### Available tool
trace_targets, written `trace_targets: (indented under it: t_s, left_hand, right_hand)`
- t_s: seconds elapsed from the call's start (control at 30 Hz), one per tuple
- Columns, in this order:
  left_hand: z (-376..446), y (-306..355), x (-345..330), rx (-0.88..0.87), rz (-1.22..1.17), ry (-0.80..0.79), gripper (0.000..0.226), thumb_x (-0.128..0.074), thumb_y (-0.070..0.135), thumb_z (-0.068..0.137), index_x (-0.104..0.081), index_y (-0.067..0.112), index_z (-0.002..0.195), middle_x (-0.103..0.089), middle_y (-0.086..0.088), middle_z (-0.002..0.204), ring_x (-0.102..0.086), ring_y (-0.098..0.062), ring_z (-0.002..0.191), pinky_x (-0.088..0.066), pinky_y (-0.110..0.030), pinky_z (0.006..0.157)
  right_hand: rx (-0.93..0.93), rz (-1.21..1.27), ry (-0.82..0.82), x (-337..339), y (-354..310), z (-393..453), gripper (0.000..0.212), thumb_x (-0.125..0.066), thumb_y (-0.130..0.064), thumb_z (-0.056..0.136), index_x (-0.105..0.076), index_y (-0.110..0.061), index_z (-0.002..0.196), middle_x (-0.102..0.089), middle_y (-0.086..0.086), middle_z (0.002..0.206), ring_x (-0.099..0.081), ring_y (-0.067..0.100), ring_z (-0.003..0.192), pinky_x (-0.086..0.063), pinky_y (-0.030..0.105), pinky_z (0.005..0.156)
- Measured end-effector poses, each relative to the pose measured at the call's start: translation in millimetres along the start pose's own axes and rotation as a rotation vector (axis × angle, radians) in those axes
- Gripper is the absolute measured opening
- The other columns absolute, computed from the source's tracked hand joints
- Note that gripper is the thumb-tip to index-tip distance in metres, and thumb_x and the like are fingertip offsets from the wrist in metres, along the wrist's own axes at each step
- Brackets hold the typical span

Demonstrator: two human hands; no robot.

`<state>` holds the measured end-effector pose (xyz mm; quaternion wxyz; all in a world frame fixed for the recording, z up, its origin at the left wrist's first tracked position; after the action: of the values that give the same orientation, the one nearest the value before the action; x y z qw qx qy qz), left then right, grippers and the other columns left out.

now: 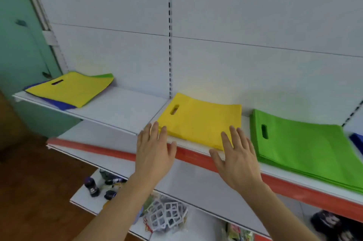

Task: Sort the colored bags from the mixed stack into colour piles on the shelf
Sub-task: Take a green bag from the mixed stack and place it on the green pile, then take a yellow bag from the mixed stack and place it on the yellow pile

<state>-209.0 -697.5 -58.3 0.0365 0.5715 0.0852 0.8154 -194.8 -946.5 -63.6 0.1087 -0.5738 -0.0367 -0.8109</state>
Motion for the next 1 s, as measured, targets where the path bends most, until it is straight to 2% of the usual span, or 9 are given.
trace_targets:
  t_s: [0.27,0.57,0.63,0.77,0.9,1.0]
  left_hand:
    - [-22.3,-183.5,32.8,0.184,0.051,-0.001,0.068,-0.035,0.057,0.106,-0.037,0.017,0.161,-0.027,-0.012,0.17,-0.019,-0.033,0.158,-0.019,-0.049,0.129]
    - [-3.8,-347.5,45.4,0.361,0.073,0.025,0.072,-0.029,0.064,0.105,-0.034,0.02,0.162,-0.025,-0.008,0.171,-0.016,-0.03,0.16,-0.018,-0.049,0.129]
    - [10.3,-380.9,47.9,0.388,0.098,0.008,0.072,-0.029,0.064,0.105,-0.033,0.021,0.162,-0.025,-0.008,0.171,-0.015,-0.029,0.16,-0.017,-0.048,0.13]
    - [52.1,-438.2,58.4,0.406,0.119,0.008,0.069,-0.029,0.061,0.106,-0.03,0.023,0.164,-0.024,-0.005,0.172,-0.013,-0.025,0.16,-0.013,-0.043,0.131]
    - [91.7,-478.2,56.0,0.421,0.124,-0.002,0.068,-0.029,0.06,0.107,-0.032,0.021,0.162,-0.03,-0.004,0.169,-0.018,-0.025,0.159,-0.016,-0.043,0.13]
    - [116.5,-502.9,49.3,0.394,0.144,-0.012,0.068,-0.03,0.06,0.107,-0.033,0.02,0.162,-0.033,-0.004,0.167,-0.021,-0.024,0.158,-0.018,-0.042,0.129]
  right_hand:
    - [0.175,0.068,-0.04,-36.3,-190.6,36.3,0.083,-0.024,-0.069,0.103,-0.045,-0.011,0.158,-0.028,0.018,0.17,-0.018,0.037,0.16,-0.026,0.058,0.126]
    - [0.363,0.13,-0.074,-84.2,-370.0,119.7,0.086,-0.014,-0.069,0.103,-0.039,-0.011,0.161,-0.026,0.019,0.17,-0.017,0.037,0.16,-0.022,0.055,0.128]
    - [0.373,0.148,-0.091,-97.6,-402.9,143.0,0.086,-0.013,-0.068,0.102,-0.037,-0.011,0.162,-0.024,0.018,0.171,-0.015,0.036,0.161,-0.02,0.055,0.128]
    - [0.382,0.221,-0.082,-108.5,-457.2,190.6,0.085,-0.017,-0.067,0.102,-0.043,-0.009,0.159,-0.031,0.02,0.168,-0.021,0.038,0.159,-0.025,0.056,0.126]
    - [0.38,0.229,-0.092,-122.4,-493.2,233.9,0.083,-0.023,-0.066,0.102,-0.049,-0.007,0.155,-0.038,0.022,0.164,-0.029,0.041,0.155,-0.03,0.058,0.123]
    - [0.385,0.217,-0.087,-132.6,-516.2,257.4,0.081,-0.026,-0.066,0.103,-0.05,-0.008,0.155,-0.037,0.021,0.165,-0.028,0.04,0.156,-0.031,0.058,0.122]
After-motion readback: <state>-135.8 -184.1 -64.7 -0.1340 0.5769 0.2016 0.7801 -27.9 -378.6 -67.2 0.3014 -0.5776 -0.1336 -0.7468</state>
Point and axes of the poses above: each hand's wrist, its own z-axis towards the middle knuckle, its own x-axis out of the back of the hand, y = z × x, the point moved 10 cm from there along z, towards the middle knuckle
